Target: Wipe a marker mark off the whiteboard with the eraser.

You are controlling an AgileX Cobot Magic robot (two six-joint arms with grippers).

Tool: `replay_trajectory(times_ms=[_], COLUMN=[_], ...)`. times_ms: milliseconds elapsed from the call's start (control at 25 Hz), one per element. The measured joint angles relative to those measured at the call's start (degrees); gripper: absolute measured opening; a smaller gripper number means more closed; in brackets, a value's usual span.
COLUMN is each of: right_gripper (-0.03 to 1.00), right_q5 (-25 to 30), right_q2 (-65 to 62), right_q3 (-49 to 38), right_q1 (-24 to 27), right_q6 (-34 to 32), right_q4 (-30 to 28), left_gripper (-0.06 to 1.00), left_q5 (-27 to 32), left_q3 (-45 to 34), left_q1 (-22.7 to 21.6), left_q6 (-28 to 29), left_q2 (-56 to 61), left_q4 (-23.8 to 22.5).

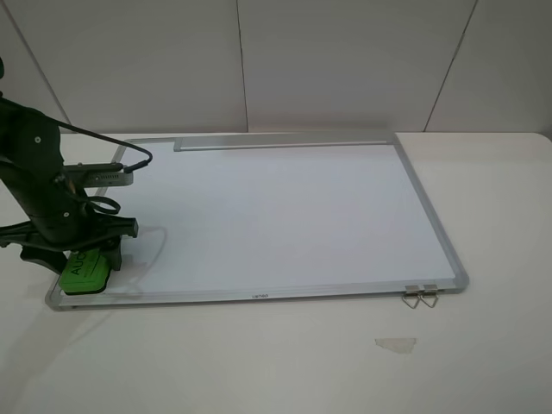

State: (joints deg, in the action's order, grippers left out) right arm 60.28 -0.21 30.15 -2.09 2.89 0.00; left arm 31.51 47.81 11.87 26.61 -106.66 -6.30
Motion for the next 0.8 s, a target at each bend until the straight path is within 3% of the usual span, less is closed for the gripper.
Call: replay_trajectory(times_ms=[280,520,800], right_gripper=[0.82,0.82,0.82], right_q5=[0.00,0.00,0.00], right_q2=[0.00,0.00,0.00], right_q3=[0.00,0.00,0.00], right_q1=[0.00,0.00,0.00], right_q6=[0.00,0.00,0.00], right_q4=[0.00,0.00,0.00], left_gripper=[0.70,0.70,0.70], left_q5=[3.56,19.30,35.35], left_q3=[0.72,9.06,12.68], left_q1=[0.00,-0.49,-8.92], left_q6=[-2.02,-7.43,-15.29], left_q2=[1.76,10.36,15.30], left_q4=[3.50,5.23,5.24])
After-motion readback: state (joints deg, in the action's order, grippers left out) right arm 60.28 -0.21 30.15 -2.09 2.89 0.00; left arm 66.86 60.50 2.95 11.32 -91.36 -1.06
